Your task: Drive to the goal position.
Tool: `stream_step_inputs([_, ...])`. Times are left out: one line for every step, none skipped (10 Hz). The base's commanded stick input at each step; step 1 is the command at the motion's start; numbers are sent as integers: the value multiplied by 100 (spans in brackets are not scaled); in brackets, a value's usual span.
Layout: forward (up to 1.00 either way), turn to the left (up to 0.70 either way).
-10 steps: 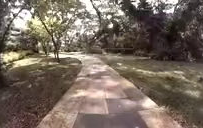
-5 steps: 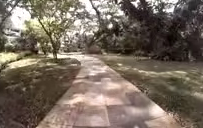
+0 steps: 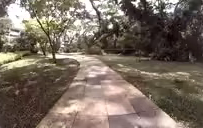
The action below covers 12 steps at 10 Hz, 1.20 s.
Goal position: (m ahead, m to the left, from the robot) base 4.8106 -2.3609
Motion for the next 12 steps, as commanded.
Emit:
stream_step_inputs([45, 0])
stream_step_inputs([45, 0])
stream_step_inputs([45, 0])
stream_step_inputs([45, 0])
stream_step_inputs([45, 0])
stream_step_inputs([45, 0])
stream_step_inputs([45, 0])
stream_step_inputs([45, 0])
stream_step_inputs([45, 0])
stream_step_inputs([45, 0])
stream_step_inputs([45, 0])
stream_step_inputs([45, 11])
